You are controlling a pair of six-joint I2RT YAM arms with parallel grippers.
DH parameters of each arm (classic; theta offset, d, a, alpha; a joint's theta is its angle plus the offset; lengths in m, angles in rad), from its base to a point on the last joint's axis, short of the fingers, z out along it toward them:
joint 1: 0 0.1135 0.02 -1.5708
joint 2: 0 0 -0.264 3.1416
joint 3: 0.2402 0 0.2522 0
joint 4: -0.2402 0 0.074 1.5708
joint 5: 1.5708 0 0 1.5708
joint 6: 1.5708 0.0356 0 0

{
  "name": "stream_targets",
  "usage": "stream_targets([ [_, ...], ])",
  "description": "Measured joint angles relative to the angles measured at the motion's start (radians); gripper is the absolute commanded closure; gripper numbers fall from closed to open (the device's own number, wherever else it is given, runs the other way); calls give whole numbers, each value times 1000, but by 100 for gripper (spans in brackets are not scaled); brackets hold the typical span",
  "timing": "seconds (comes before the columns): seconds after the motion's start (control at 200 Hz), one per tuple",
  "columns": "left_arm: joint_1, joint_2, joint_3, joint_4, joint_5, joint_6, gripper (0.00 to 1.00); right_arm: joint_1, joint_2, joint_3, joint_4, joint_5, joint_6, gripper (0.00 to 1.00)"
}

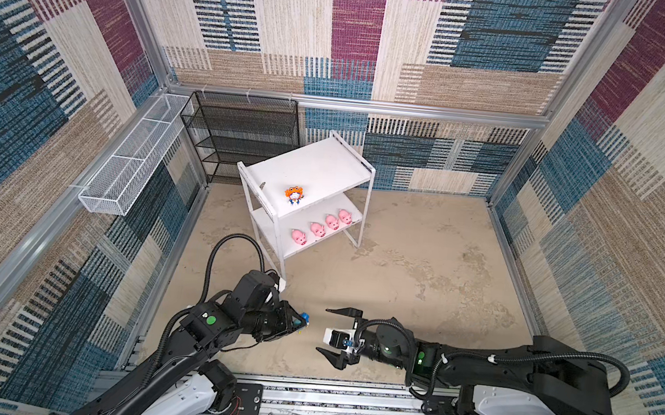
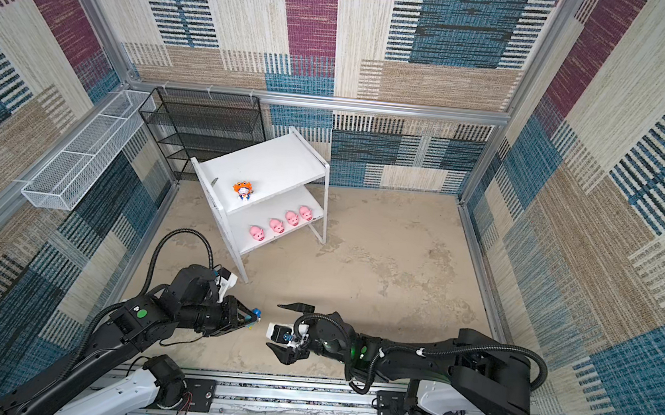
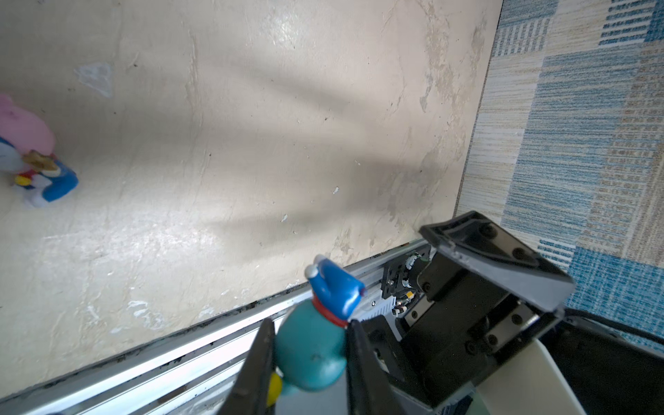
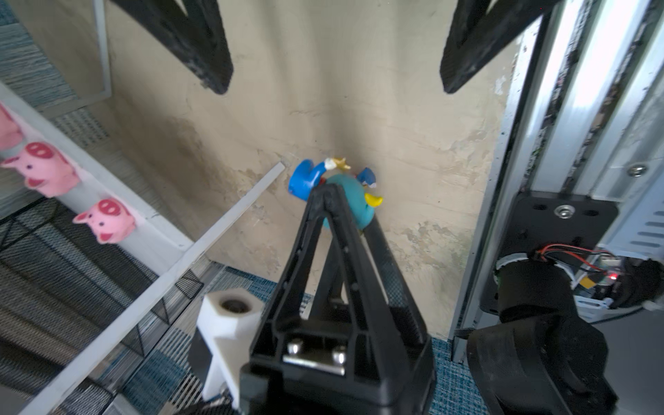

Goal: Place and organize the plastic toys onto the shelf
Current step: 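Carry the teal figurine toward the right gripper while the right gripper approaches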

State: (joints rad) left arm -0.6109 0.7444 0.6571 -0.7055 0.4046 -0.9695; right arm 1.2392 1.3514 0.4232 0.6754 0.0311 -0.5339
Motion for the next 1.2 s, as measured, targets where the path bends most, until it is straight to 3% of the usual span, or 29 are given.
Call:
stream_targets([
  [0.22, 0, -32, -48, 6, 67, -6, 82, 20, 107, 44, 103, 60, -119, 16],
  [0.436, 0, -46, -80, 24, 124, -7, 82, 45, 183, 107, 106, 39, -182, 32],
  [0.776, 2, -52, -82, 27, 116, -7, 81, 52, 211, 131, 72, 22, -201, 58],
  [1.082, 4, -16, -70, 6, 87, -7, 79, 52, 269, 154, 66, 56, -208, 61],
  [1.197, -1, -13, -55, 29, 167, -6, 76, 43, 279, 158, 62, 93, -194, 64],
])
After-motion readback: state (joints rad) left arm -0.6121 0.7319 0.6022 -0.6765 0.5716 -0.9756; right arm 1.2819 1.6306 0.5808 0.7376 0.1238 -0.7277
